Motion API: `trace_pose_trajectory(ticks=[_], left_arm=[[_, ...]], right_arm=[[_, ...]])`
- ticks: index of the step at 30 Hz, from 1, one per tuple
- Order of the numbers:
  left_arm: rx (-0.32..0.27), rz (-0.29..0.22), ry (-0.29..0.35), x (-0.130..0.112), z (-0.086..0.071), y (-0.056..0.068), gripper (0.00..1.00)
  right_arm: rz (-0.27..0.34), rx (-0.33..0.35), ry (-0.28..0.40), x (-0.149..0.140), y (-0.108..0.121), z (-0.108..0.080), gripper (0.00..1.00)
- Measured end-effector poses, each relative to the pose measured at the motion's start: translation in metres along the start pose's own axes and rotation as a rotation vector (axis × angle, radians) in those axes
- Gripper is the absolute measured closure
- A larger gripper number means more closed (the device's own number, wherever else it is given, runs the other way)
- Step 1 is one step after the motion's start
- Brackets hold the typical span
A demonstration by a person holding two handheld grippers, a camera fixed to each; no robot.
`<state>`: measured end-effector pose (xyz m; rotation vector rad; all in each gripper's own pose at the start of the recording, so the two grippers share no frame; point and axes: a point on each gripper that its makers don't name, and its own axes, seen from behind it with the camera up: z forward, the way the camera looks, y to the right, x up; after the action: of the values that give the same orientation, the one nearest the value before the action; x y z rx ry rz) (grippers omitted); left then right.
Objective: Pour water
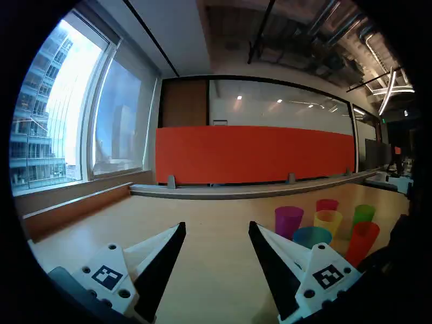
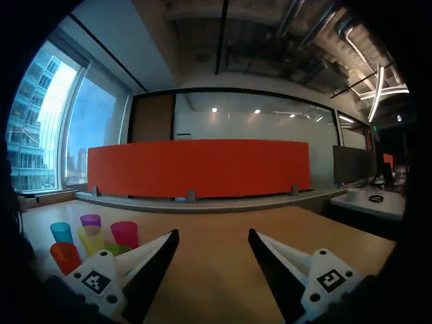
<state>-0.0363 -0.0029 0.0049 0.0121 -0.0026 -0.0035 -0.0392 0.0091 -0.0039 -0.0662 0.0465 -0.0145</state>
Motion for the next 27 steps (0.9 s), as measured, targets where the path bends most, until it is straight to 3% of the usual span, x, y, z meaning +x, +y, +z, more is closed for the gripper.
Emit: trace_pose_trajectory(ticks=[27], left_arm=[[0.000, 0.000, 0.000, 0.0004, 0.0002, -0.0007, 0.14]], right_arm=[[-0.016, -0.007, -0.030, -0.0080, -0.0018, 0.0023, 0.01]])
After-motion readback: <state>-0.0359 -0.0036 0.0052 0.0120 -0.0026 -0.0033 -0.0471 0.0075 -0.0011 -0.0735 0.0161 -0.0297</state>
